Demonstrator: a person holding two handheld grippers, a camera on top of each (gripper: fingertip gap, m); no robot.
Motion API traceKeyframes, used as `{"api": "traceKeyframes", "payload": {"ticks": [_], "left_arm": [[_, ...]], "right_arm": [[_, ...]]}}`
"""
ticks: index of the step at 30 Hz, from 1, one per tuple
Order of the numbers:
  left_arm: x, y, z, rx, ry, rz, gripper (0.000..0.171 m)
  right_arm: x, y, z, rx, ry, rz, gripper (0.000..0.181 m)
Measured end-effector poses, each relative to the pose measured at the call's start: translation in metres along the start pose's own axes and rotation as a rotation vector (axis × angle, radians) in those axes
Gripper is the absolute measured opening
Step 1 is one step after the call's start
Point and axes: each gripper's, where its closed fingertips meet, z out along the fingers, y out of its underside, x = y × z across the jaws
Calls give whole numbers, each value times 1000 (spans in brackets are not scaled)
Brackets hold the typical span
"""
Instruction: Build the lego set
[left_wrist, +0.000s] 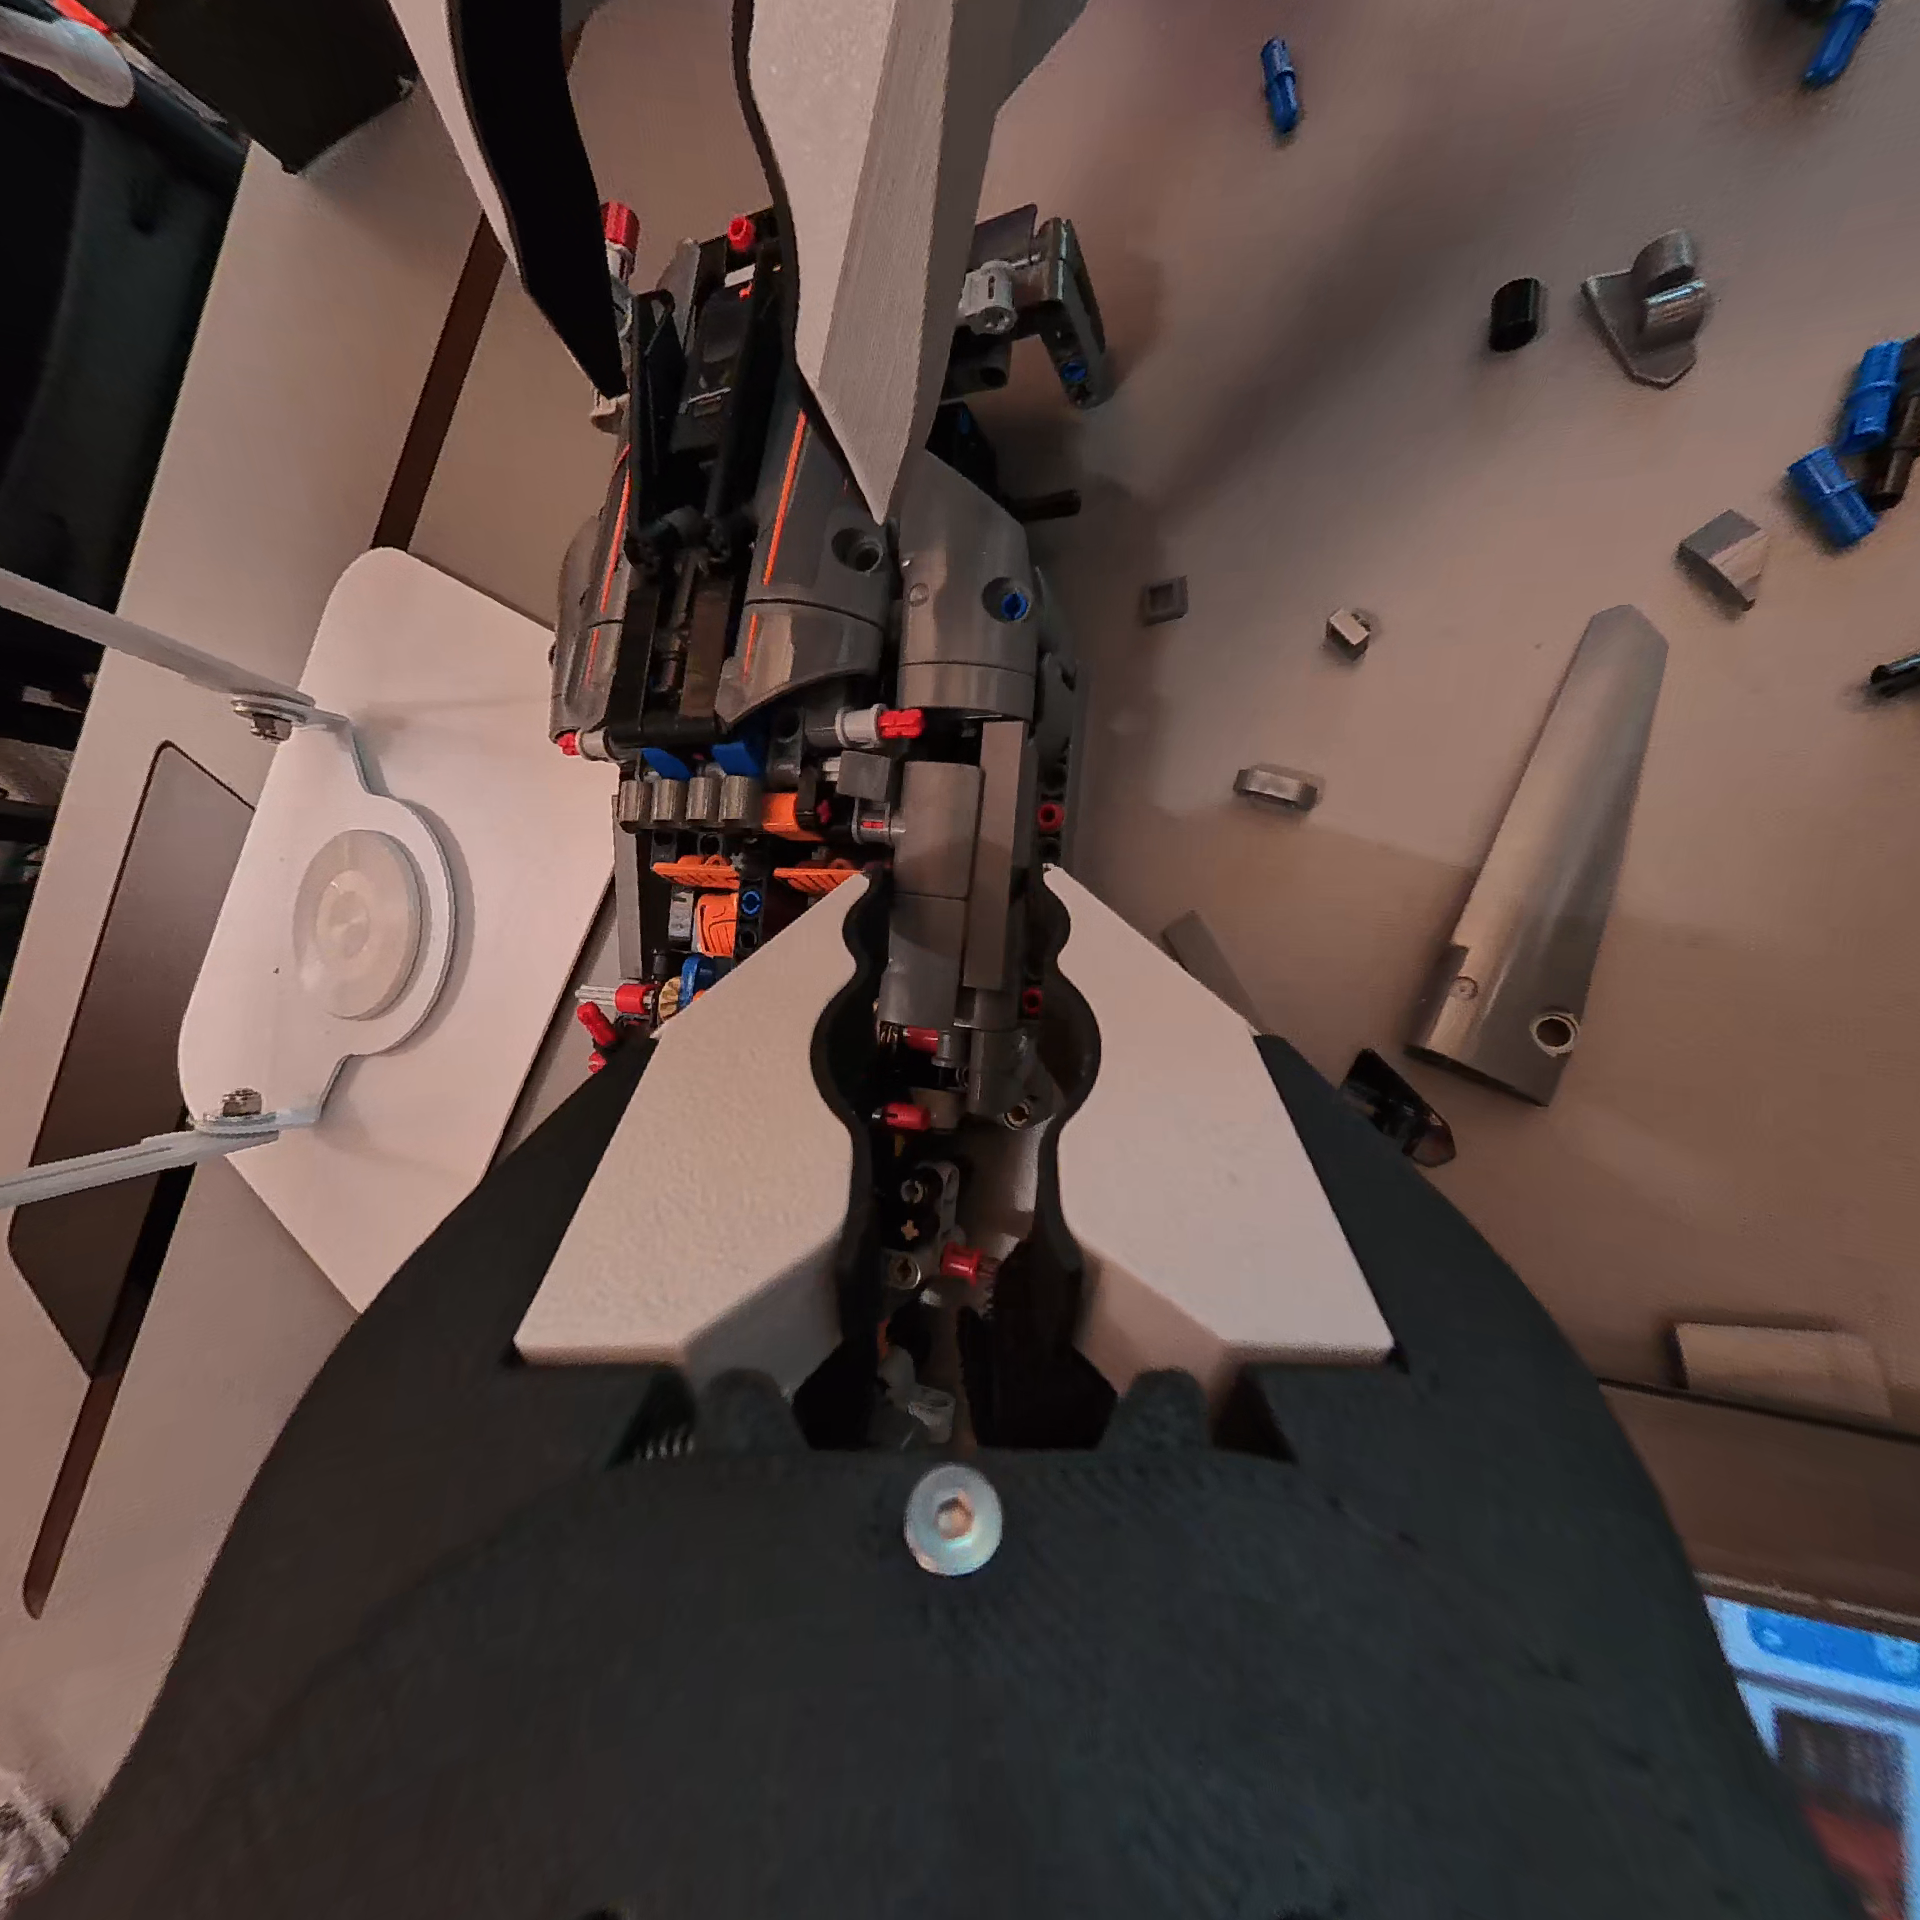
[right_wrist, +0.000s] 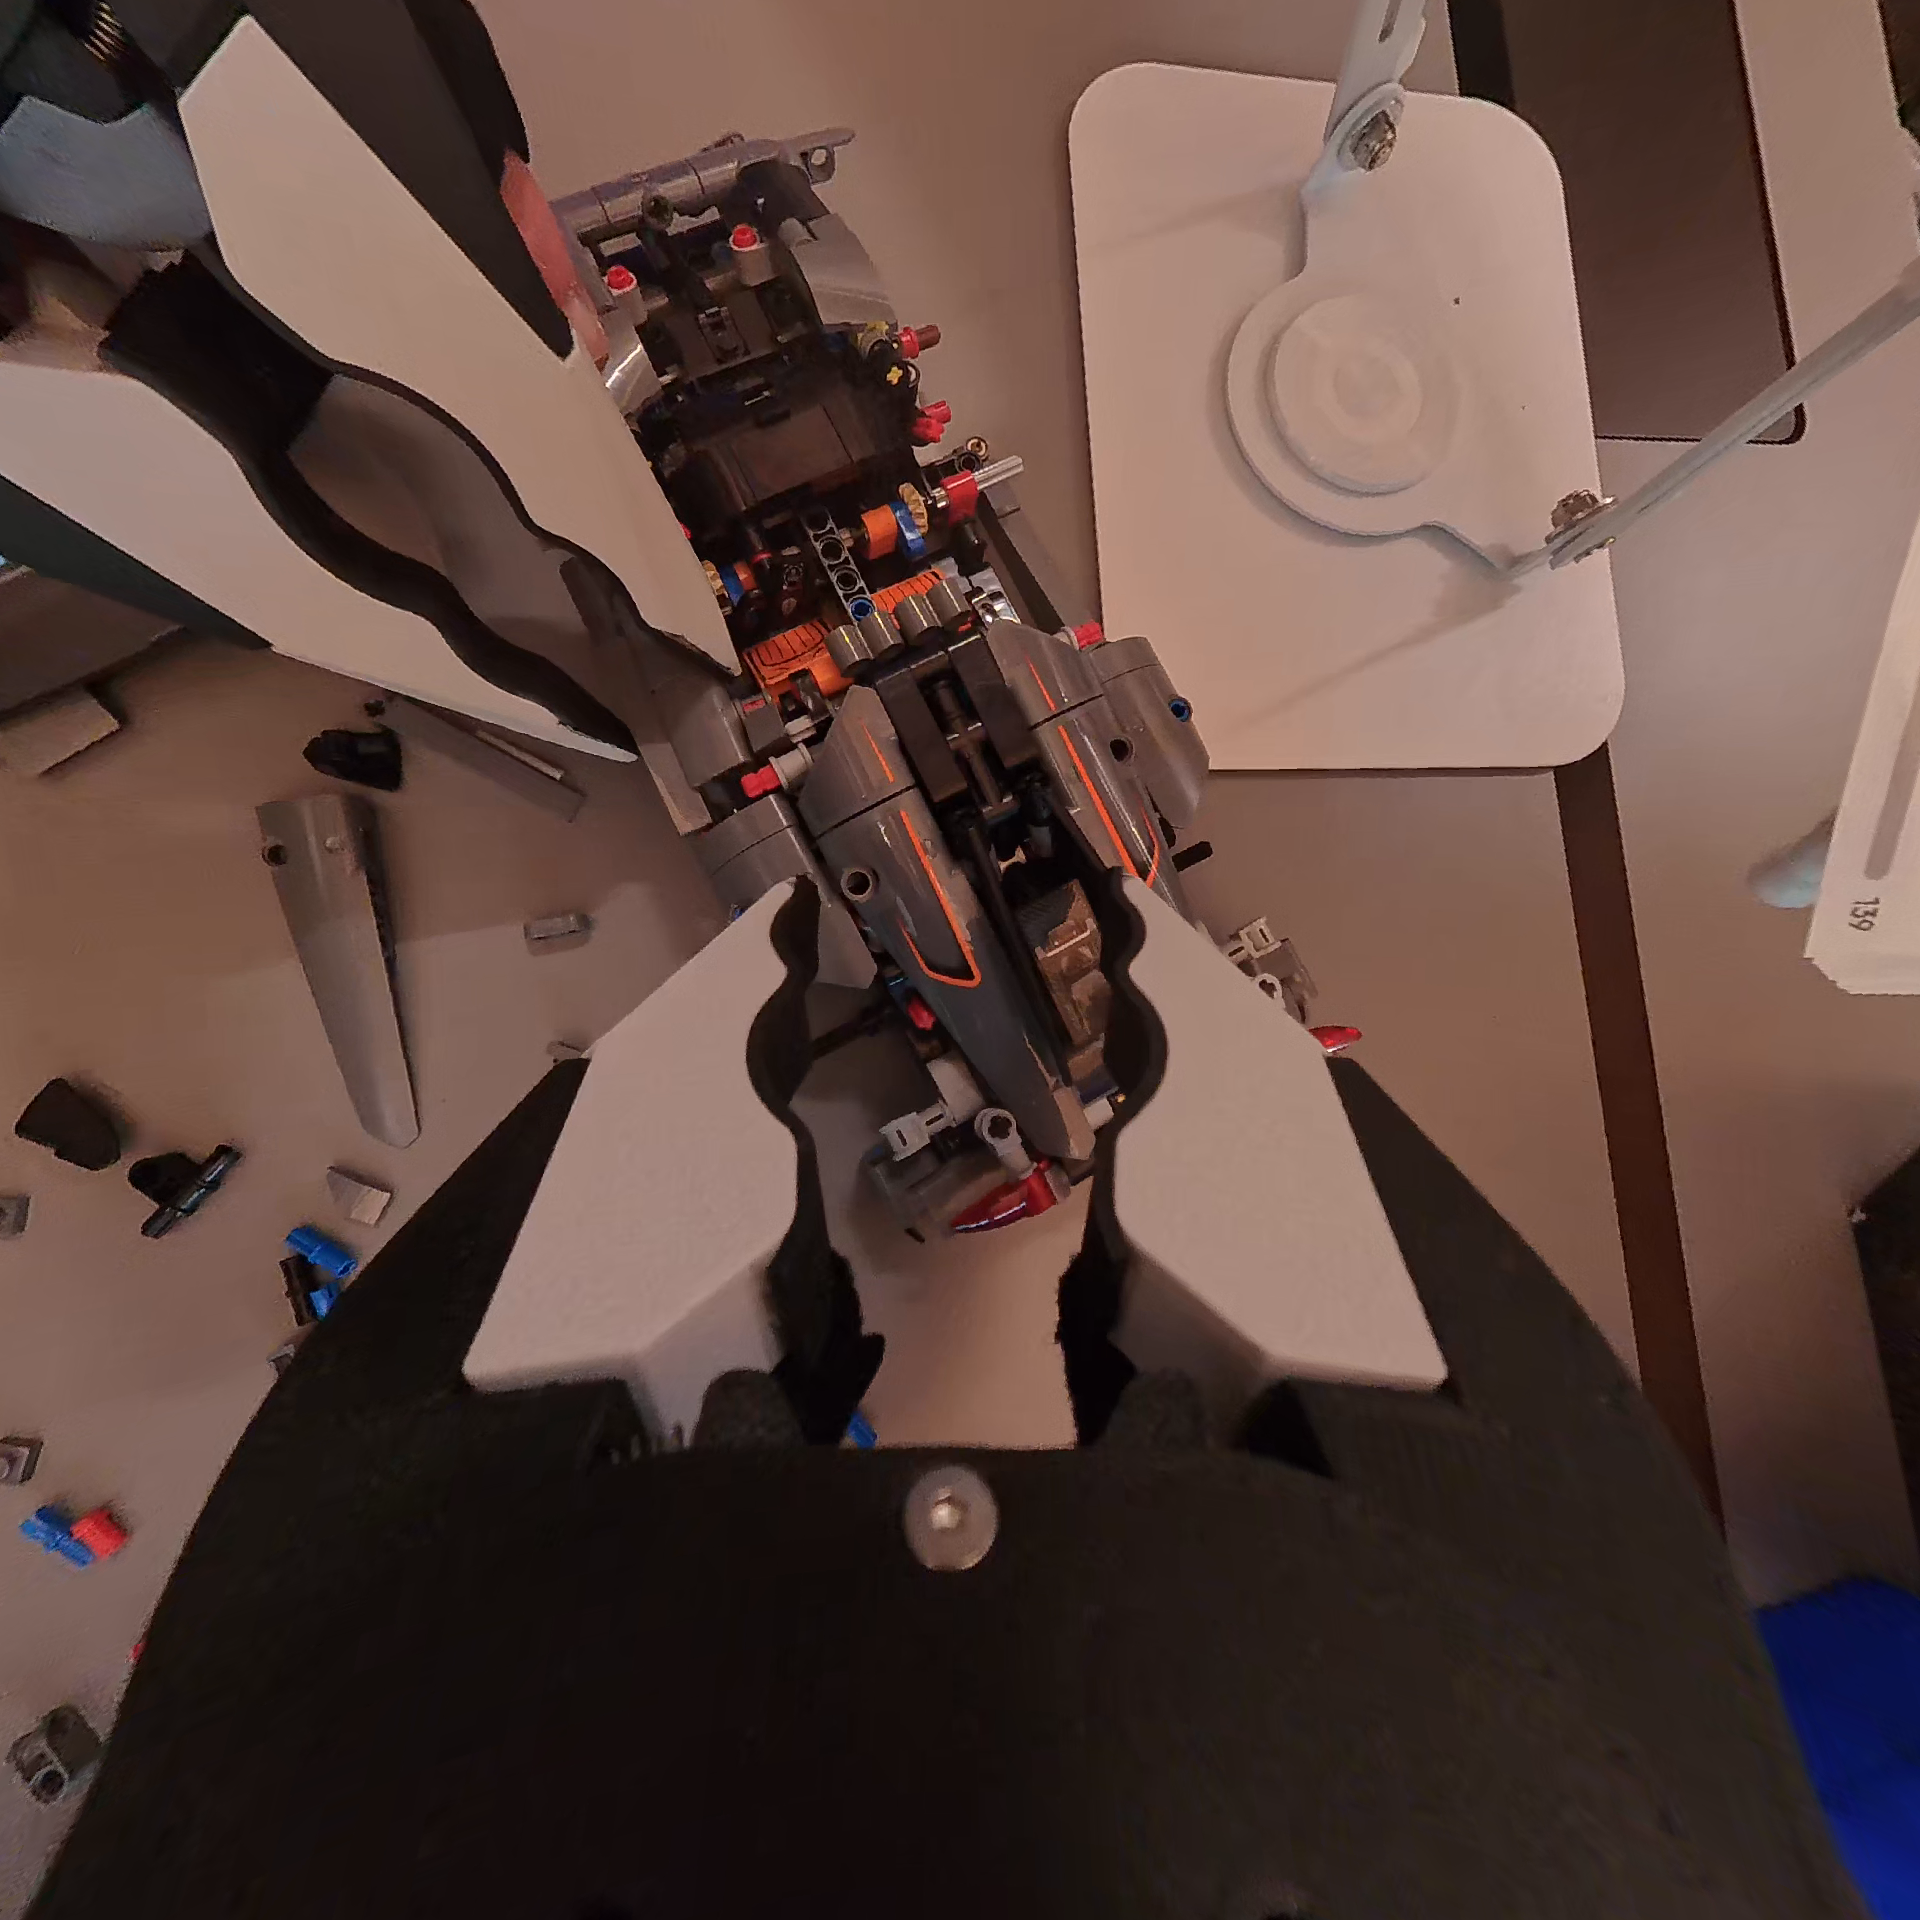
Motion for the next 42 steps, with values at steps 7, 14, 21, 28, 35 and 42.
{"api": "traceKeyframes", "payload": {"ticks": [7,14,21,28,35,42], "left_arm": [[-1,0,-3,1,14,-4,23],[0,1,-2,8,32,-15,23],[1,2,0,-13,34,0,23],[0,1,-1,-2,30,-4,23],[-1,1,-2,20,27,-24,23],[-3,1,-4,8,4,-16,36]], "right_arm": [[1,0,-1,2,2,1,53],[0,2,2,-10,-3,-3,53],[-1,4,4,-16,-7,-3,53],[-1,4,3,-15,-8,-4,53],[-1,3,3,-12,-7,-5,53],[0,3,2,-10,-6,-5,54]]}}
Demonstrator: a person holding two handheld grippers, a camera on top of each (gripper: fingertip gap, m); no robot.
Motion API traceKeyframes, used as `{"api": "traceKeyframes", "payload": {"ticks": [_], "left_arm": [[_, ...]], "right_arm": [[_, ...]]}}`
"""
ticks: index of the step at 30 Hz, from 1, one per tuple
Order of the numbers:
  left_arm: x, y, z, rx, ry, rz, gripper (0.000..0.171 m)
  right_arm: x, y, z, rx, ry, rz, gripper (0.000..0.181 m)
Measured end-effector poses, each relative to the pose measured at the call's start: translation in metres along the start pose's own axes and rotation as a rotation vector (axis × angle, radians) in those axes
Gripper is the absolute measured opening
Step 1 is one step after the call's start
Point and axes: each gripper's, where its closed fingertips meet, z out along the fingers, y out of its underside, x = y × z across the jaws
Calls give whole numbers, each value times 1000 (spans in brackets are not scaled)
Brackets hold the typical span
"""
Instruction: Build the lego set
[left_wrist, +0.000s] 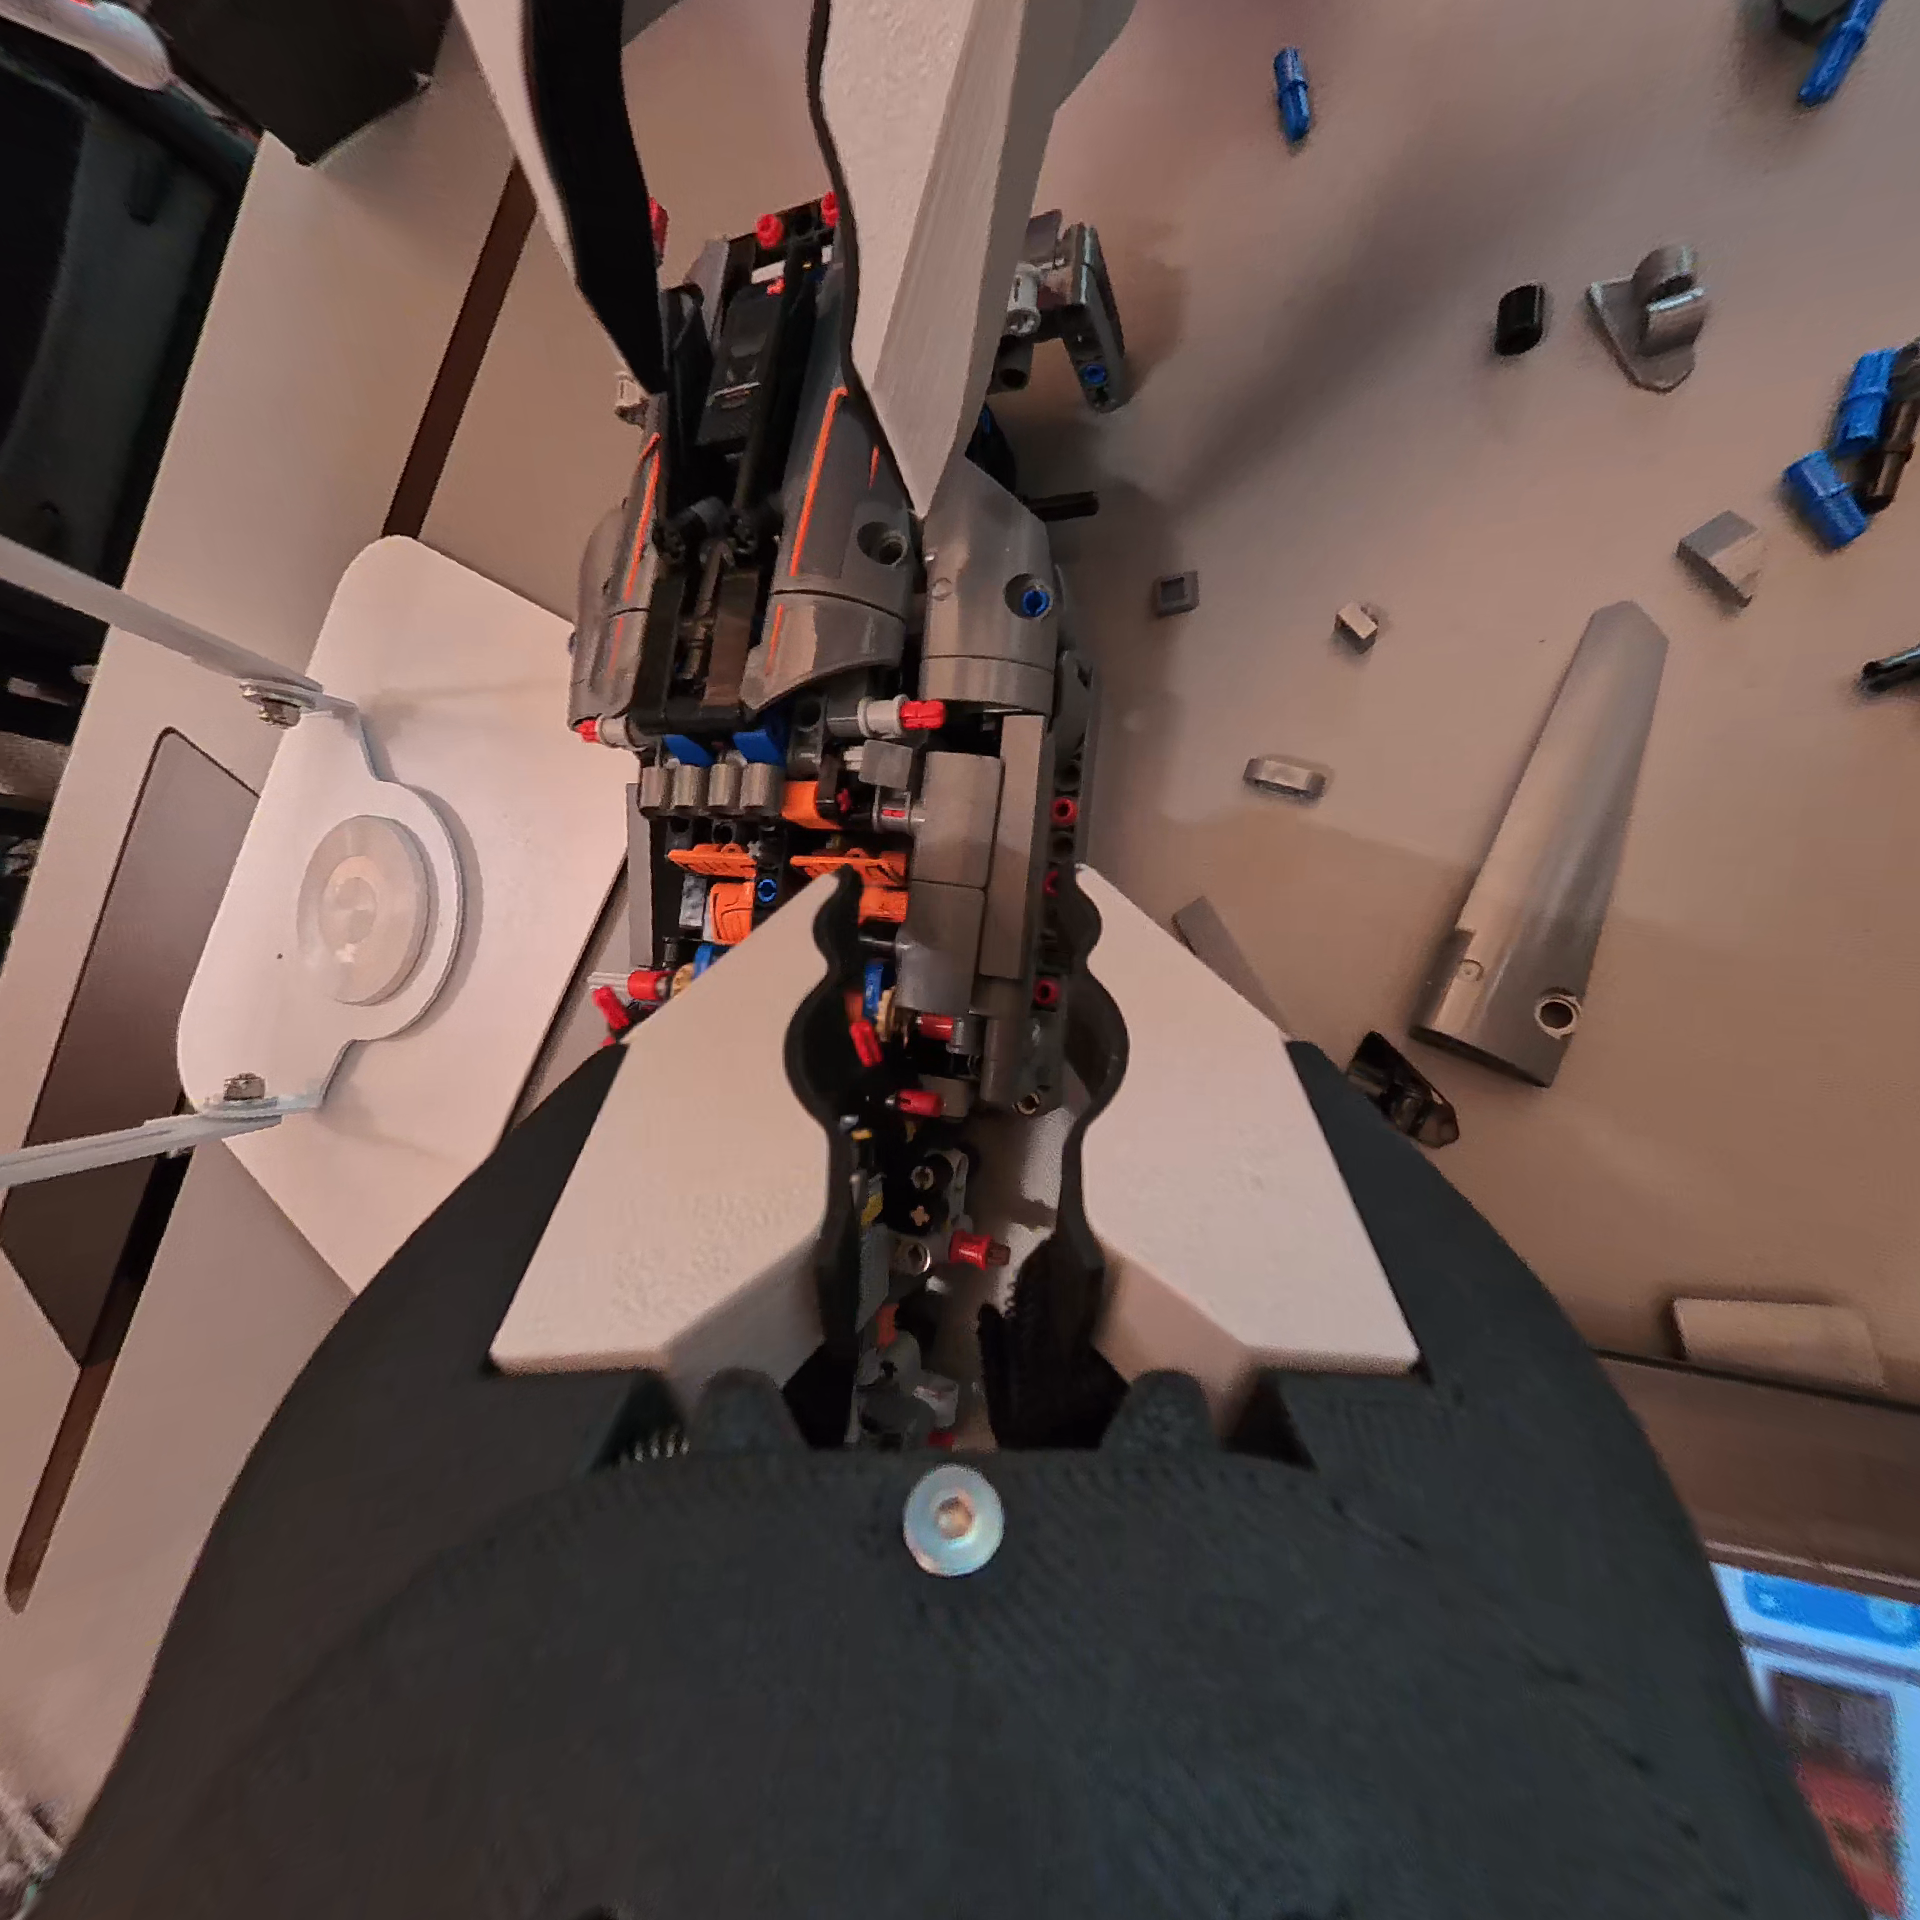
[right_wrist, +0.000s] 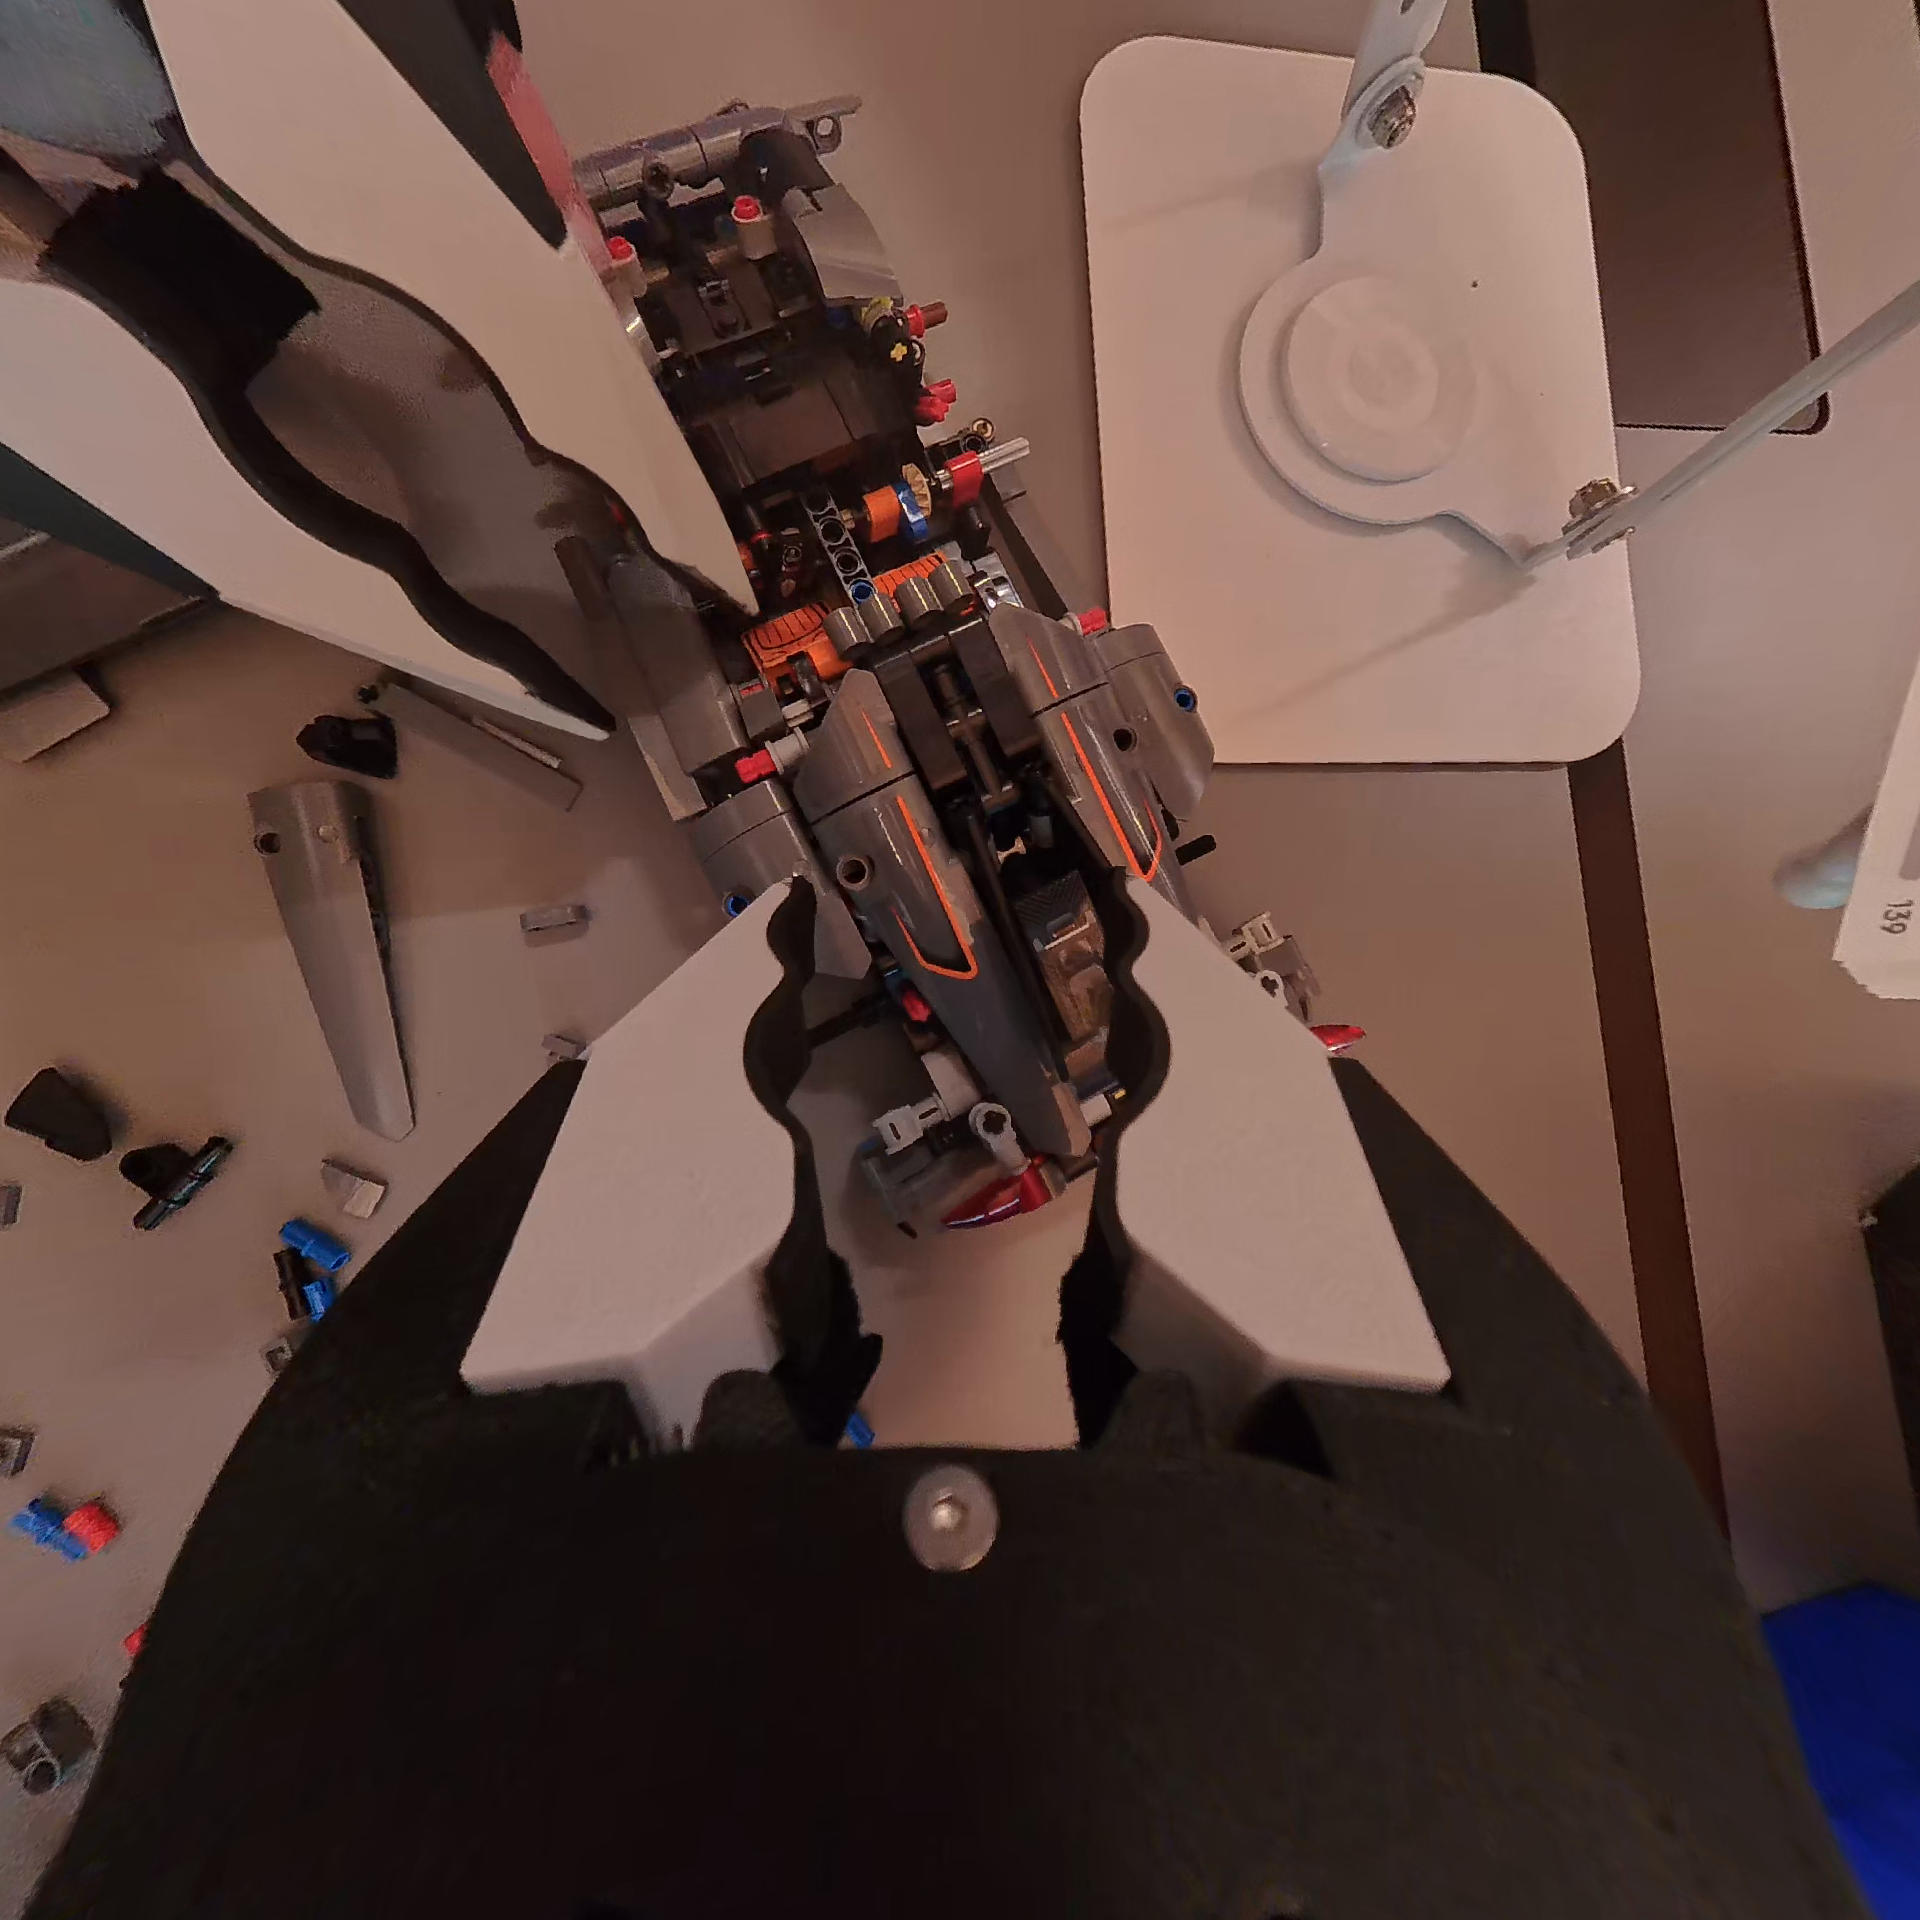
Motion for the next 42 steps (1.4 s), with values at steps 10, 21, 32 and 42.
{"api": "traceKeyframes", "payload": {"ticks": [10,21,32,42], "left_arm": [[3,5,3,-25,-16,5,36],[-33,-9,-47,147,-55,-149,47],[8,-4,2,-27,33,-47,41],[1,-6,-2,3,41,-92,22]], "right_arm": [[1,-1,-2,6,8,-1,54],[10,-4,-8,36,28,27,54],[4,-3,-3,17,16,12,54],[6,0,-1,8,15,16,54]]}}
